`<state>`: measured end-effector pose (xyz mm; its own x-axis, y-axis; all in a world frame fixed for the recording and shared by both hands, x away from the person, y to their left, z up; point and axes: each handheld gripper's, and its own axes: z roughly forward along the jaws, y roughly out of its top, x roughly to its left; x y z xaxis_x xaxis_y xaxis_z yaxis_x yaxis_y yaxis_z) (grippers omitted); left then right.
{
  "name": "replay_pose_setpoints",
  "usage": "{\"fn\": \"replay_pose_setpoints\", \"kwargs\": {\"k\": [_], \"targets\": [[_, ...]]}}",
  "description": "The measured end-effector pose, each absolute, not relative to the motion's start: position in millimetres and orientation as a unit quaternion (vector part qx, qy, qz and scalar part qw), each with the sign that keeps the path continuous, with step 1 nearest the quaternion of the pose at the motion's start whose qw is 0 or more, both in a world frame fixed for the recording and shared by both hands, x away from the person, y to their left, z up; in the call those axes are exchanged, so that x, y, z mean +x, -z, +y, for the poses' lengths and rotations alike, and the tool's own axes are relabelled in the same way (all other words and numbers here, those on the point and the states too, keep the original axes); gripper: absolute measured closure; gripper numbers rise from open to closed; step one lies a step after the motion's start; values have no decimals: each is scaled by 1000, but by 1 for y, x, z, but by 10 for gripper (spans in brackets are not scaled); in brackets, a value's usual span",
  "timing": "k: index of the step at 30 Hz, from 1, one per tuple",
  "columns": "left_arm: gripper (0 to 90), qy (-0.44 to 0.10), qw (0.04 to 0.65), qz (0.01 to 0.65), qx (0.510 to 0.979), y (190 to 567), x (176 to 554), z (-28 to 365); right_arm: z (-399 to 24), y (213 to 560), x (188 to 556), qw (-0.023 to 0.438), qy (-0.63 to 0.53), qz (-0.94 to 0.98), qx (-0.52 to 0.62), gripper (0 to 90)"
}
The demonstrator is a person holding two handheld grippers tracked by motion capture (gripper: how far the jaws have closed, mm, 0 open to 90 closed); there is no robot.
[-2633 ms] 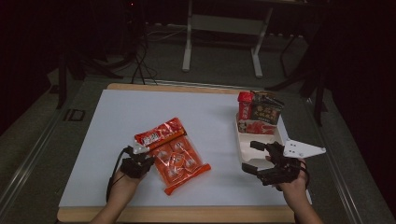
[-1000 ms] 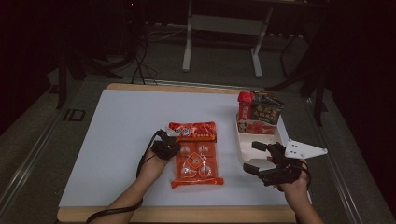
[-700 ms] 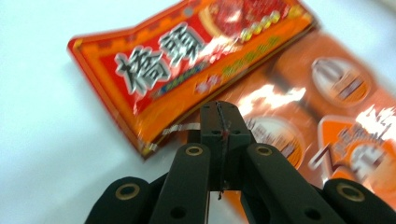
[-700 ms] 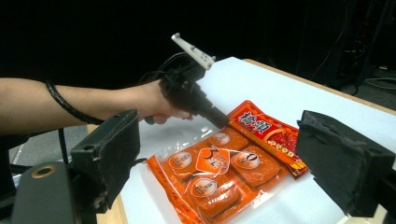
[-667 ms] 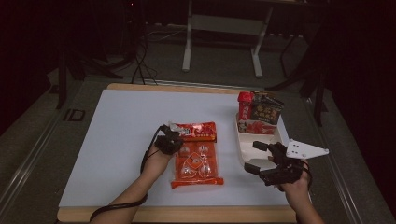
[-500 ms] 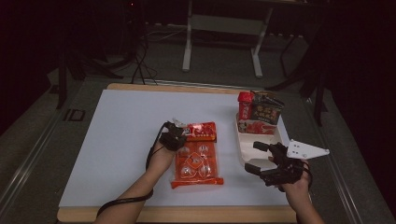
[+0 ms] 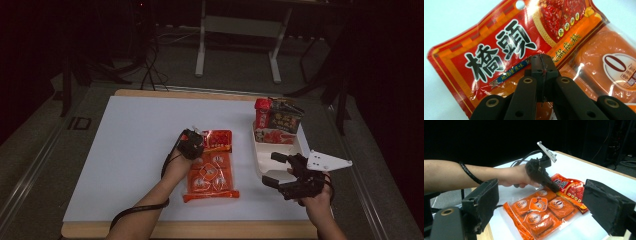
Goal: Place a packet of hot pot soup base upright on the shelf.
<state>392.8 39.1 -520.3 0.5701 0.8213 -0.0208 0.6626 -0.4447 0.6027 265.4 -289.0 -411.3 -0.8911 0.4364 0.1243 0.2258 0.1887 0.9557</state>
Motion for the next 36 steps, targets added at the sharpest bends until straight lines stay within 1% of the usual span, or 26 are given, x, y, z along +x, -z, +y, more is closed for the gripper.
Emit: {"fn": "replay_pose_setpoints", "kwargs": {"k": [9, 10, 15, 17, 23, 29, 32, 33, 36], "targets": [[900, -140, 290, 436, 840, 522, 386, 39, -289, 411, 265, 88, -600, 765, 216, 139], [900, -140, 291, 425, 846, 522, 380, 36, -290, 411, 265, 86, -601, 765, 217, 139], [900, -133, 294, 419, 849, 522, 375, 33, -288, 411, 265, 86, -601, 764, 217, 139], [900, -119, 298, 408, 854, 521, 369, 26, -287, 410, 265, 85, -601, 765, 215, 139], [900, -117, 296, 393, 863, 520, 361, 17, -286, 411, 265, 84, -600, 766, 215, 139], [900, -107, 299, 376, 870, 520, 353, 15, -287, 412, 265, 84, -599, 767, 216, 139], [900, -107, 300, 374, 871, 520, 353, 15, -287, 412, 265, 84, -598, 767, 217, 139], [900, -104, 311, 370, 869, 520, 355, 16, -287, 412, 265, 84, -599, 766, 216, 139], [900, -102, 318, 371, 867, 516, 357, 19, -287, 411, 265, 85, -600, 766, 216, 139]]}}
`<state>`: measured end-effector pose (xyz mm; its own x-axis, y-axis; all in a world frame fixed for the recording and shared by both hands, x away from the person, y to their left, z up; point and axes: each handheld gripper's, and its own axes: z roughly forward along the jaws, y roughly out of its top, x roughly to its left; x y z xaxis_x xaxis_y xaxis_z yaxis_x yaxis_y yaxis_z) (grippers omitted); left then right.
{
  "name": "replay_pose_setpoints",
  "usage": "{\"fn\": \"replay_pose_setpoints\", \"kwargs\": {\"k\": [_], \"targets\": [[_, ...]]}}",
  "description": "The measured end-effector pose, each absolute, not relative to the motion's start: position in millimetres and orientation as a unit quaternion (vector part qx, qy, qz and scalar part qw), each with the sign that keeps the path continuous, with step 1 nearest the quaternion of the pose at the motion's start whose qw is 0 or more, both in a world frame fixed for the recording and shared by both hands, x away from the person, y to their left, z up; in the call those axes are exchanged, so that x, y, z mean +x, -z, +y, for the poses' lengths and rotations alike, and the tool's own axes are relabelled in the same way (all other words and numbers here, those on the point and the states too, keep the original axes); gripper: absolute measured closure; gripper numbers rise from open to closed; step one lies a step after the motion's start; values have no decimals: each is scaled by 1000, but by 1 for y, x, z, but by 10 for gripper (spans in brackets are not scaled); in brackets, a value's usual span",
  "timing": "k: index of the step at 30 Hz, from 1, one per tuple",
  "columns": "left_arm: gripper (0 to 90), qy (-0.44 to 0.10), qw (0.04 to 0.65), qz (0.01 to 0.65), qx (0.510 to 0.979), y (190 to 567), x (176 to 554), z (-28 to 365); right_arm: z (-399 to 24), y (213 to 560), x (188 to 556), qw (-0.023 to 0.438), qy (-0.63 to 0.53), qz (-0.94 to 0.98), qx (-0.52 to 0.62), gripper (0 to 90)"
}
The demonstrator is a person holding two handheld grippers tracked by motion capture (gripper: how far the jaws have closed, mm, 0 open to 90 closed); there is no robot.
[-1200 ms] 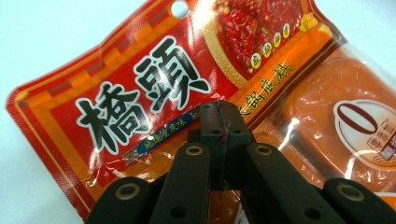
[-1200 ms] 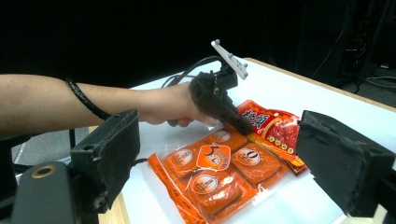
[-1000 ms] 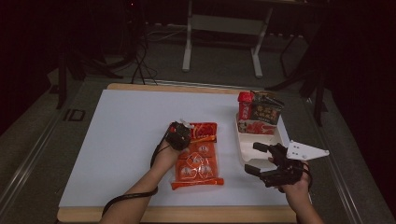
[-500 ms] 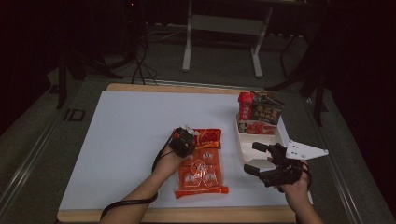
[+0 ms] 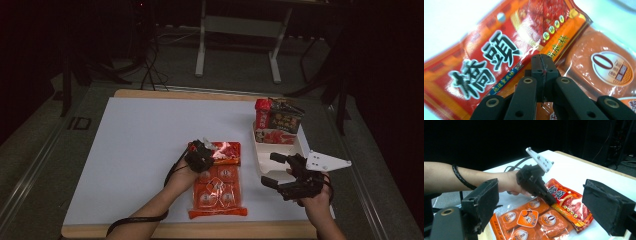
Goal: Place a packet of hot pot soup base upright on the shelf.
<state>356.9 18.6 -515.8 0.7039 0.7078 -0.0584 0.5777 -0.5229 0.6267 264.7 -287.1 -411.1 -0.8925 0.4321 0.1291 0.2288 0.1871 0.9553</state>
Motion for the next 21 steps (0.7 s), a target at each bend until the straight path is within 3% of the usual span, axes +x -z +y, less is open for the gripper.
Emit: {"fn": "replay_pose_setpoints", "kwargs": {"k": [3, 4, 9, 10, 15, 16, 21], "targets": [[900, -110, 318, 366, 868, 514, 356, 19, -287, 411, 265, 84, -600, 766, 217, 139], [894, -115, 344, 359, 860, 503, 354, 28, -288, 412, 265, 84, -600, 765, 217, 139], [775, -119, 362, 357, 853, 493, 353, 39, -289, 412, 265, 84, -600, 765, 218, 139], [706, -116, 382, 361, 842, 485, 353, 49, -288, 412, 265, 86, -598, 767, 217, 139], [585, -113, 397, 372, 831, 479, 355, 59, -286, 413, 265, 85, -596, 768, 216, 139], [518, -121, 407, 380, 822, 473, 357, 70, -286, 413, 266, 84, -596, 768, 217, 139], [371, -132, 416, 401, 806, 471, 363, 84, -285, 413, 265, 85, -593, 771, 215, 139]]}}
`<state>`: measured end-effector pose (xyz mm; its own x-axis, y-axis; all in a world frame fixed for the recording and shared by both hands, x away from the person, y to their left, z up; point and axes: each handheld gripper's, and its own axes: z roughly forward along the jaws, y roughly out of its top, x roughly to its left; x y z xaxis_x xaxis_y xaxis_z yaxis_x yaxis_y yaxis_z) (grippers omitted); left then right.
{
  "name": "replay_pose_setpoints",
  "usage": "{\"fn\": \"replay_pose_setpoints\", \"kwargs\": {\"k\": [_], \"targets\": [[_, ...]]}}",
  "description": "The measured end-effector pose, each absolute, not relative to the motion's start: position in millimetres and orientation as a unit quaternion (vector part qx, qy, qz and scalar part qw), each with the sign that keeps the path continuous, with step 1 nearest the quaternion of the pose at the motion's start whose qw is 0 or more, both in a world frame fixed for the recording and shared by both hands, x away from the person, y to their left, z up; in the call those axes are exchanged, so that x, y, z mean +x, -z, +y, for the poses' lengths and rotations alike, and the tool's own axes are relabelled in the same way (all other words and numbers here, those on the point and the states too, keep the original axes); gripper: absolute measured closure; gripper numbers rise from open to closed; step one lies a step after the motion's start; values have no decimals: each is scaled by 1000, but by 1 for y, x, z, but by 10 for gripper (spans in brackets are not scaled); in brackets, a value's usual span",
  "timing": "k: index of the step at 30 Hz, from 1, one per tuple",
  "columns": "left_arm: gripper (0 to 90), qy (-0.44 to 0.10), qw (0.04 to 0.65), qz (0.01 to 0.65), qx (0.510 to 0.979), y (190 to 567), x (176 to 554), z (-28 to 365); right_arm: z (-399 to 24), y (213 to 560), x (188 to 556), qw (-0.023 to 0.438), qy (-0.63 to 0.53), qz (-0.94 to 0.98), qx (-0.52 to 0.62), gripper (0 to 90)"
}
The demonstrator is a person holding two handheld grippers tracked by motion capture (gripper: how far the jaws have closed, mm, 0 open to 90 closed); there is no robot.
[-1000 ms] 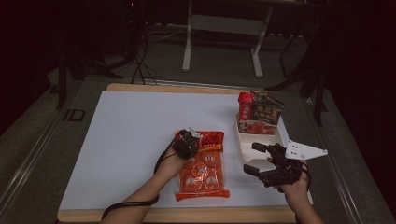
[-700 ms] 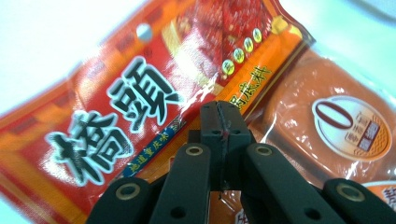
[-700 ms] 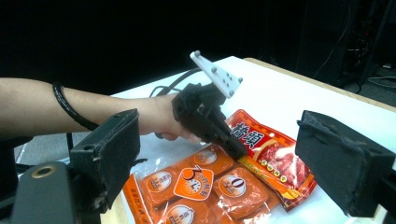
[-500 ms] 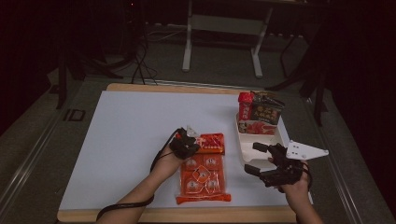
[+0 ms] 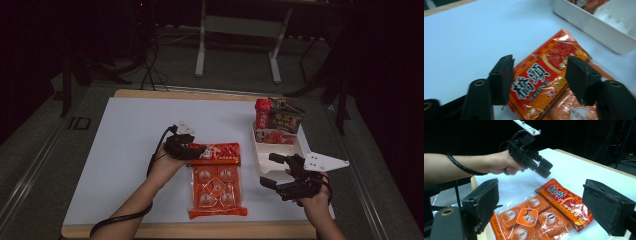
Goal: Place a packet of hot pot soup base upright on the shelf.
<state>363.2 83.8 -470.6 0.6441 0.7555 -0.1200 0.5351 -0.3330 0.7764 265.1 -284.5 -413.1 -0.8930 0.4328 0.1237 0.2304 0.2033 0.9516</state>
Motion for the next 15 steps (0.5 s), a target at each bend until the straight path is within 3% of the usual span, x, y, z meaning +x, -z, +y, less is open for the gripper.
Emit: {"fn": "replay_pose_setpoints", "kwargs": {"k": [6, 15], "targets": [[334, -118, 432, 424, 787, 484, 375, 101, -285, 413, 265, 87, -593, 771, 215, 139], [356, -112, 406, 433, 797, 519, 384, 105, -285, 415, 265, 85, -591, 772, 216, 139]]}}
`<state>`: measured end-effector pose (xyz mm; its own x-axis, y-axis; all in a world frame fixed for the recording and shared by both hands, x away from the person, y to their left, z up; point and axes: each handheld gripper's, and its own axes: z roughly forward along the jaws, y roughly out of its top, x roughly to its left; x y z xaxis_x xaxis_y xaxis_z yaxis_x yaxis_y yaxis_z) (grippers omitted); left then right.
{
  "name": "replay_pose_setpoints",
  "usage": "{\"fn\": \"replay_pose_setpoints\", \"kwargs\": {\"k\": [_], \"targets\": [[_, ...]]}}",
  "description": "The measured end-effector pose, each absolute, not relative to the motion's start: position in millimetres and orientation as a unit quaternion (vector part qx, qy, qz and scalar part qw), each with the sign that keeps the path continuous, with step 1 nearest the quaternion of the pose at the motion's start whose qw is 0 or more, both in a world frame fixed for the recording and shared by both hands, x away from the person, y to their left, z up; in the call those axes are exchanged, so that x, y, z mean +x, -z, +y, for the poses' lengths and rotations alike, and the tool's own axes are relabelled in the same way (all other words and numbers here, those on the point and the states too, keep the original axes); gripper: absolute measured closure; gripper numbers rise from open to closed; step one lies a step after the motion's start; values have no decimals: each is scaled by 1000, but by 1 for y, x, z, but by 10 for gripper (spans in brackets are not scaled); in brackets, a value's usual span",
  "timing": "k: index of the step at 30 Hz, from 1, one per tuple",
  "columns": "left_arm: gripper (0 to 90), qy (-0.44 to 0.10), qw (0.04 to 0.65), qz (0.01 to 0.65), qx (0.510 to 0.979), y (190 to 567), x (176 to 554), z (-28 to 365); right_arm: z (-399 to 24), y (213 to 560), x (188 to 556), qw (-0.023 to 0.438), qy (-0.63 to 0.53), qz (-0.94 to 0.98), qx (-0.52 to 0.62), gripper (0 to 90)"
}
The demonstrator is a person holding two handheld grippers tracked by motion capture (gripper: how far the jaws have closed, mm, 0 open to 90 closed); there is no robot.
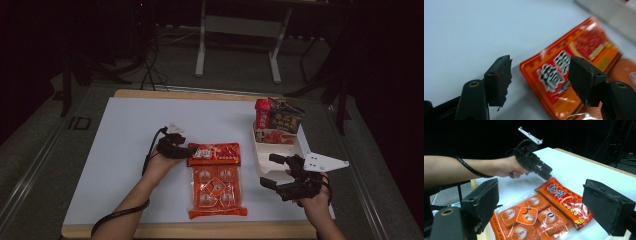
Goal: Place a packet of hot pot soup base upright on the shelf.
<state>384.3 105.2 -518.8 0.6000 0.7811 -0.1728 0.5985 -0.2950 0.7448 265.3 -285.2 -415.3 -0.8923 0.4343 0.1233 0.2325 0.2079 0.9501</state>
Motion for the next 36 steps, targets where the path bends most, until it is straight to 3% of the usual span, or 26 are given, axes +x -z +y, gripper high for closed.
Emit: {"fn": "replay_pose_setpoints", "kwargs": {"k": [7, 13, 30, 36], "targets": [[357, -97, 396, 444, 798, 532, 390, 106, -285, 416, 265, 86, -589, 775, 214, 139], [410, -71, 391, 444, 803, 537, 394, 102, -285, 417, 265, 85, -588, 775, 216, 139], [674, -32, 389, 424, 817, 537, 392, 92, -285, 417, 265, 83, -588, 775, 215, 139], [722, -36, 369, 425, 826, 534, 392, 87, -284, 417, 265, 82, -586, 777, 214, 139]]}}
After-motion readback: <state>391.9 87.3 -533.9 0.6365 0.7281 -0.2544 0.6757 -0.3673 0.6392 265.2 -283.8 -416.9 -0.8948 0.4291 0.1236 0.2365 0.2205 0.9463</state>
